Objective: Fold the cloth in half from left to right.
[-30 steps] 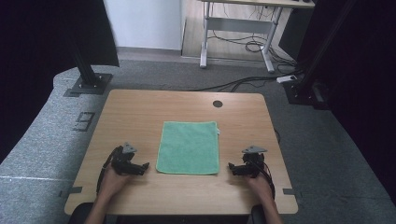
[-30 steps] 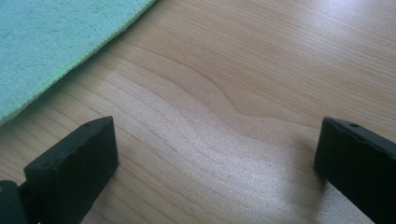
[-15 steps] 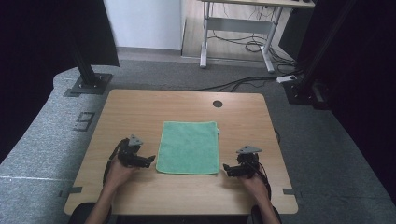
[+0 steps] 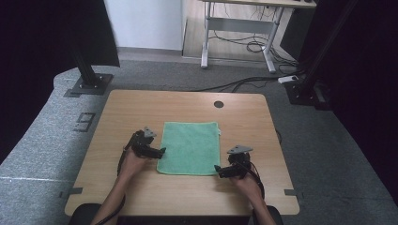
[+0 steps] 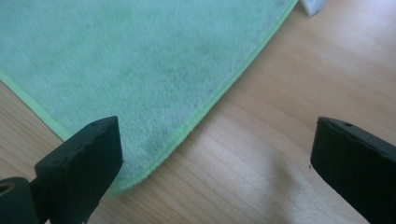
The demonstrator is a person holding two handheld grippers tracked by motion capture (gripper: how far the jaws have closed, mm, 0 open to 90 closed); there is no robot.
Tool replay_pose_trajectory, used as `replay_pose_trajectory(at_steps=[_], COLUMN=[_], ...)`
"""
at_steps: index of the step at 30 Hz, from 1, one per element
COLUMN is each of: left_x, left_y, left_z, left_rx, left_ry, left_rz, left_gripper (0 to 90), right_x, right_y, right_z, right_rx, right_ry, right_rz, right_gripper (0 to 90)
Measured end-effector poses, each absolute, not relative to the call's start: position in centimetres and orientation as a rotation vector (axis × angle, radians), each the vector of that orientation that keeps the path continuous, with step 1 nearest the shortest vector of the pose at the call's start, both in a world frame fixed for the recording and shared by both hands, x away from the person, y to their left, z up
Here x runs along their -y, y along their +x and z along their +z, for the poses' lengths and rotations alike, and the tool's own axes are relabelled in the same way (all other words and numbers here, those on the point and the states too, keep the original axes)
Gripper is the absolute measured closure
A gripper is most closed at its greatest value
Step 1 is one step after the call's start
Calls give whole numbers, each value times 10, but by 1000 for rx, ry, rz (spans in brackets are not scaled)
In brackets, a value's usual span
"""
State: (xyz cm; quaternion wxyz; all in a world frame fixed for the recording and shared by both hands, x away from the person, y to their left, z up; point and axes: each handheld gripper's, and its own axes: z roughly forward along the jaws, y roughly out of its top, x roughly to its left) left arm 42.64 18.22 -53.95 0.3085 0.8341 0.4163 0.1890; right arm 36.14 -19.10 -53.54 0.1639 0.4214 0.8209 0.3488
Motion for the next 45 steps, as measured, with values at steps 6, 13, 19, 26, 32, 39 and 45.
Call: replay_pose_trajectory(at_steps=[6, 13, 19, 26, 32, 39, 45], left_x=[-181, -176, -164, -150, -167, -184, -189], left_y=[420, 401, 381, 368, 383, 411, 434], left_z=[-546, -546, -545, -545, -540, -526, -522], left_rx=[-1121, -1117, -1084, -1011, -1074, -1128, -1165], left_ry=[2198, 2213, 2243, 2275, 2209, 2146, 2119], left_rz=[507, 475, 438, 390, 407, 454, 499], left_gripper=[7, 8, 8, 6, 0, 0, 0], right_x=[188, 197, 214, 234, 237, 241, 241], right_y=[361, 363, 366, 371, 372, 371, 371], right_z=[-545, -545, -545, -546, -548, -552, -554], right_rx=[-2371, -2339, -2299, -2259, -2257, -2237, -2233], right_ry=[1178, 1194, 1244, 1309, 1321, 1360, 1351], right_rz=[864, 828, 812, 814, 846, 898, 913], right_gripper=[40, 40, 40, 51, 48, 30, 3])
